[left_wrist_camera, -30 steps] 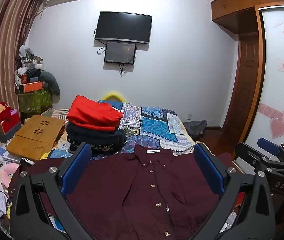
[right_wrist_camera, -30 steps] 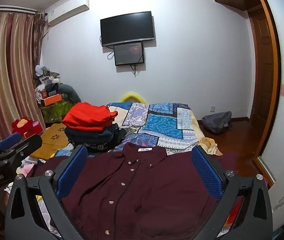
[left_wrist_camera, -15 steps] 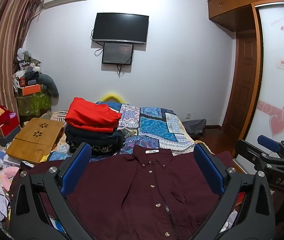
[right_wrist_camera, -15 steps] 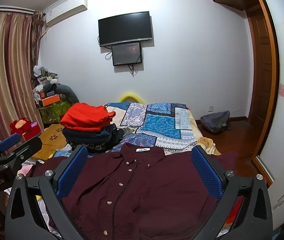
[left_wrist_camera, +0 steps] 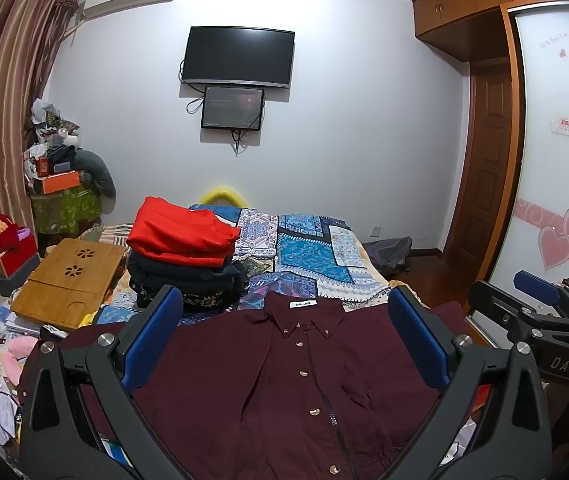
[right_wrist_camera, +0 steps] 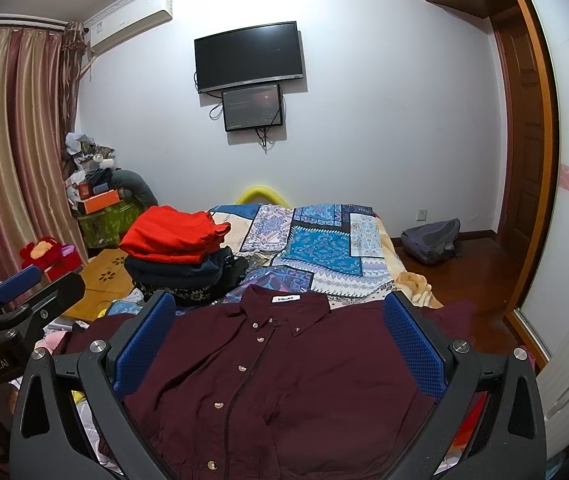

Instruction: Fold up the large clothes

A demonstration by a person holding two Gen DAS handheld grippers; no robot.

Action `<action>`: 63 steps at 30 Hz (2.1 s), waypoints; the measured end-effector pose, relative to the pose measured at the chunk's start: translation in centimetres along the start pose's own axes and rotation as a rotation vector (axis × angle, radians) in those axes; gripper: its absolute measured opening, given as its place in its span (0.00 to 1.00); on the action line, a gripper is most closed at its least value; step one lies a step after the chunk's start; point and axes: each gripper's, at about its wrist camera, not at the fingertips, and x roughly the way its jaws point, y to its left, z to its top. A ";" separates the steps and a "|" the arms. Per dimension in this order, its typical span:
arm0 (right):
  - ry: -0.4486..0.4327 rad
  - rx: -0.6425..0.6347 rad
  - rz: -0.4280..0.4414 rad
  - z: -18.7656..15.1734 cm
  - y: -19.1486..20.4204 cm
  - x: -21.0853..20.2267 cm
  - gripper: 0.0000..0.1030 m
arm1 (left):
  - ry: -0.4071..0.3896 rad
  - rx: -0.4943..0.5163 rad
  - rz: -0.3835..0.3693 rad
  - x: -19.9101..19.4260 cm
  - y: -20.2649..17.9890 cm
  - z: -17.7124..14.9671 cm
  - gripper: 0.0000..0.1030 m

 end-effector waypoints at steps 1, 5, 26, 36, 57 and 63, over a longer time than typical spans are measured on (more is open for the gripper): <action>0.000 0.000 0.000 0.0 -0.1 0.0 1.00 | 0.001 0.000 -0.001 0.0 0.0 0.0 1.00; 0.002 0.000 0.000 0.0 0.0 -0.1 1.00 | 0.002 0.001 0.001 0.1 0.0 -0.1 1.00; 0.013 0.001 -0.003 0.1 -0.1 0.2 1.00 | 0.012 -0.005 0.003 0.3 0.4 -0.6 1.00; 0.019 0.002 -0.011 0.0 0.0 0.4 1.00 | 0.025 -0.007 0.006 0.7 0.6 -0.5 1.00; 0.118 -0.034 -0.029 -0.2 1.3 5.1 1.00 | 0.041 -0.114 0.147 4.2 8.8 -0.2 1.00; 0.178 -0.060 -0.031 -0.8 2.0 8.0 1.00 | 0.084 -0.294 0.325 5.9 18.8 -1.4 1.00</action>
